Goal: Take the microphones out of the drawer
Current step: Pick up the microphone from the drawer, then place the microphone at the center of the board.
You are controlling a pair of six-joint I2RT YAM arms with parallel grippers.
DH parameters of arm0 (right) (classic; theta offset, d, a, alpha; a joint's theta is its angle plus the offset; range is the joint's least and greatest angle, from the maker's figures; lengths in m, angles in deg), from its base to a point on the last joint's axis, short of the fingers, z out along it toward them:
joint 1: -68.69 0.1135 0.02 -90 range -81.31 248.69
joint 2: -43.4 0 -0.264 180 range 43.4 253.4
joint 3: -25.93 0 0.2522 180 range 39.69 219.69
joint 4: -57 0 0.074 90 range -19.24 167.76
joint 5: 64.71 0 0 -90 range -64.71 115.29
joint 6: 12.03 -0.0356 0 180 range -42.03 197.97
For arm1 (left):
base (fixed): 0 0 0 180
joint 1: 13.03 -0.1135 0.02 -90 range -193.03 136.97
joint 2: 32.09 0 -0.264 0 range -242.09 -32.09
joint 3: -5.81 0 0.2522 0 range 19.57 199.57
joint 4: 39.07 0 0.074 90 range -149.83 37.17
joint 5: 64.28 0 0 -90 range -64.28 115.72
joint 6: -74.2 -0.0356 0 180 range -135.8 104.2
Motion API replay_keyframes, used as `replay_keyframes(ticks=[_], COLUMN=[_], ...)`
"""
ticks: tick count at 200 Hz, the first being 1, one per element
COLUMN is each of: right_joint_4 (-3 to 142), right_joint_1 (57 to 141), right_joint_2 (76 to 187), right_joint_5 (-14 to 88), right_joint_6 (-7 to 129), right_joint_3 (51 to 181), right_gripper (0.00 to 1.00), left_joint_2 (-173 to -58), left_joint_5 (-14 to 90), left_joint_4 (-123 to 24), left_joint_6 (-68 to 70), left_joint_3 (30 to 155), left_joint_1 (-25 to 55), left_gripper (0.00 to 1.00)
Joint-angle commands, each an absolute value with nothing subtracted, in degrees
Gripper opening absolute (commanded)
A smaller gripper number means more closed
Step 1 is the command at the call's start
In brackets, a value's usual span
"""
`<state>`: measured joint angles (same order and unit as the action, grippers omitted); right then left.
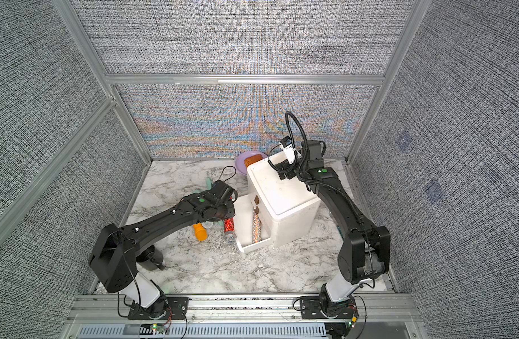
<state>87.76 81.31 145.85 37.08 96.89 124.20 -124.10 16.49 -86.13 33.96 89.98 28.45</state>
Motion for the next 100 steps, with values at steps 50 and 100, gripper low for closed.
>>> replay_keyframes(ticks=[50,100], right_joint_4=[98.2,98.4], right_joint_1=[81.2,81.3], right_joint_2=[147.3,147.7], right_joint_5=[36.5,37.0], right_joint_6=[95.7,95.5], right_joint_3=[123.5,123.7], right_gripper=[0.98,0.98], left_joint_2=[-115.7,-107.8], left_joint_5=[15.7,13.3], left_joint_4=[-89.2,-92.5], left_joint_6=[31.5,30.2], left_joint_3=[83.3,76.9], left_joint_1=[18.5,10.4], left_gripper=[0.00,0.00])
